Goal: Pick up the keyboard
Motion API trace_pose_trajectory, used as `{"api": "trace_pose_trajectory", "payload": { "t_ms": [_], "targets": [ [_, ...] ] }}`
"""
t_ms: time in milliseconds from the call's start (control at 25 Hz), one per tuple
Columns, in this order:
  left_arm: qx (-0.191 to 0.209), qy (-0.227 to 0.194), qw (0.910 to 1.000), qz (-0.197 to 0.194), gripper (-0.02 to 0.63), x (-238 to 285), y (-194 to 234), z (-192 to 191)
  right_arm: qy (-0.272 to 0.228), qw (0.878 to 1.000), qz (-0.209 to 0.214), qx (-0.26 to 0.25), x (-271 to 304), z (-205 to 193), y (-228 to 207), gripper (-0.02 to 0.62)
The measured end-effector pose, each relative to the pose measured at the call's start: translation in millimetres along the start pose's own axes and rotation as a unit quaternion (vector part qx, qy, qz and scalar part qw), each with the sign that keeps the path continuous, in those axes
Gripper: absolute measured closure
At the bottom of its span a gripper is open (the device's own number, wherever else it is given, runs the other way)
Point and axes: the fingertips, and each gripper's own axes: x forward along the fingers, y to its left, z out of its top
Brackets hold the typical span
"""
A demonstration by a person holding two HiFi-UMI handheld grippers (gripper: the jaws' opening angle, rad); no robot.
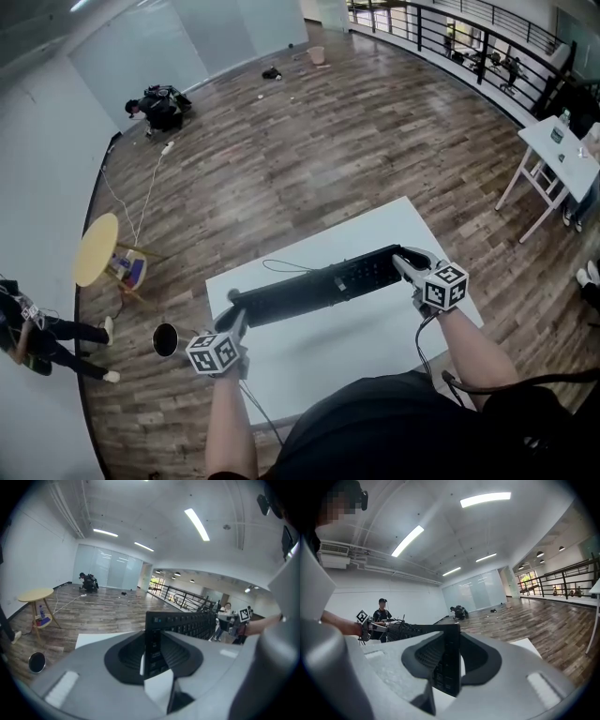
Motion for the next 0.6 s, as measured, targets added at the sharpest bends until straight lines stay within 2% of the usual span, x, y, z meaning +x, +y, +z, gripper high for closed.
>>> {"api": "trace_pose_trajectory", "payload": {
  "t_ms": [600],
  "targets": [
    [-0.007, 0.002, 0.9999, -0.008, 0.498, 0.8, -1.4, 0.6, 0.001, 1.0, 0.002, -0.001, -3.8, 4.8, 0.8, 0.492]
  ]
}}
